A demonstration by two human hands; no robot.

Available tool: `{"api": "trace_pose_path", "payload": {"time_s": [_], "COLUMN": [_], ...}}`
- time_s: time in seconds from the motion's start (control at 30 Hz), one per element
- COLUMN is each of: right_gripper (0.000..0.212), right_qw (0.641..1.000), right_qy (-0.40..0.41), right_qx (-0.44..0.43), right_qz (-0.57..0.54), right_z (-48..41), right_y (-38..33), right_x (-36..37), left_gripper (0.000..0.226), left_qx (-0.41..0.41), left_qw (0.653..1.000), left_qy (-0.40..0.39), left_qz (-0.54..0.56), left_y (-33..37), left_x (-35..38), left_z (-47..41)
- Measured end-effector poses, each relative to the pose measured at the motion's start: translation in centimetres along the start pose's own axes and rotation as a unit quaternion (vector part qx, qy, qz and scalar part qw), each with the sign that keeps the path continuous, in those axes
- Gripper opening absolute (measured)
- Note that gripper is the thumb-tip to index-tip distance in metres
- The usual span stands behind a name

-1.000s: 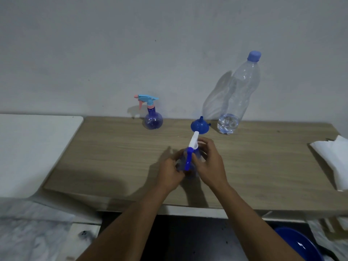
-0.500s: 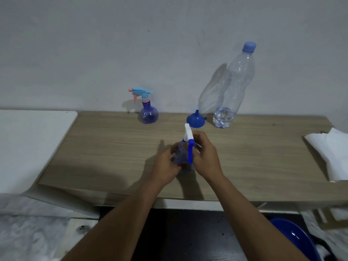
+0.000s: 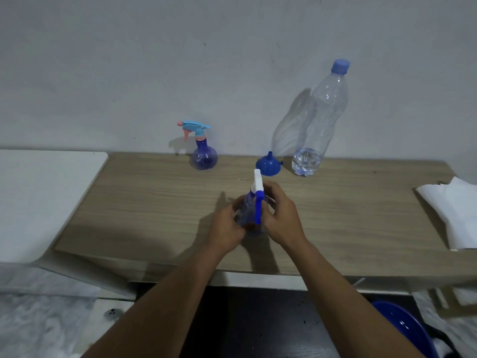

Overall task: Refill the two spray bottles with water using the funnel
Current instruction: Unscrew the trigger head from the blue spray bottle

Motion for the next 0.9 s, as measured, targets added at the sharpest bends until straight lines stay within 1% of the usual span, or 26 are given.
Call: {"api": "trace_pose_path", "payload": {"time_s": [0.1, 0.17, 0.27, 0.37, 0.43, 0.5, 0.57, 0.63, 0.67, 0.8, 0.87, 0.9], "right_gripper": [0.03, 0.028, 0.033, 0.033, 0.026, 0.026, 0.031, 0.033, 0.038, 0.067, 0.076, 0.077], "right_qw": [1.0, 1.0, 1.0, 0.999, 0.999, 1.0, 0.999, 0.999, 0.999, 0.998, 0.998, 0.998], "right_qy": [0.012, 0.007, 0.0, 0.021, 0.023, 0.01, -0.012, -0.026, -0.025, -0.038, -0.055, -0.064], "right_qx": [0.011, 0.003, -0.007, 0.021, 0.027, 0.018, 0.016, 0.028, 0.033, 0.018, 0.001, -0.007], "right_qz": [-0.012, -0.008, -0.006, -0.014, -0.006, 0.013, 0.026, 0.01, -0.007, -0.054, -0.037, -0.016], "right_z": [-0.2, -0.2, 0.1, 0.0, -0.1, 0.0, 0.1, 0.2, 0.2, 0.7, 0.8, 0.8], "right_y": [0.1, 0.1, -0.2, -0.1, -0.1, -0.3, -0.2, -0.1, -0.1, -1.0, -1.4, -1.6], "right_x": [-0.1, 0.0, 0.2, 0.1, 0.2, 0.3, 0.3, 0.1, -0.1, -0.7, -0.7, -0.6], "left_gripper": [0.058, 0.06, 0.058, 0.052, 0.055, 0.06, 0.063, 0.066, 0.067, 0.065, 0.062, 0.059], "left_qx": [-0.002, 0.004, 0.004, 0.002, 0.01, 0.007, 0.005, 0.002, 0.003, 0.006, 0.006, 0.008], "left_qw": [1.0, 1.0, 1.0, 1.0, 1.0, 1.0, 1.0, 1.0, 1.0, 1.0, 1.0, 1.0], "left_qy": [0.003, 0.002, 0.004, 0.017, 0.013, 0.011, 0.005, 0.004, 0.002, 0.001, -0.001, 0.001], "left_qz": [0.016, 0.001, -0.001, 0.006, -0.006, -0.014, -0.009, -0.014, -0.019, -0.025, -0.015, -0.016], "left_y": [0.0, -0.2, -0.1, 0.0, -0.2, -0.4, -0.4, -0.4, -0.6, -0.4, 0.1, 0.5], "left_x": [0.0, 0.1, 0.1, -0.1, -0.1, -0.1, 0.0, -0.1, -0.1, -0.2, -0.2, -0.3], "left_z": [-0.1, -0.2, -0.2, -0.2, -0.3, -0.5, -0.4, -0.3, -0.3, -0.5, -0.4, -0.4]}}
Point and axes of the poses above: each hand's wrist, its own z-axis away from the middle knuckle, its own x-axis out of the palm, y = z × x, the point moved 6 cm from there along -z, towards the middle knuckle, and after that the axes turned 12 degrees about x, right-handed, at the moved point
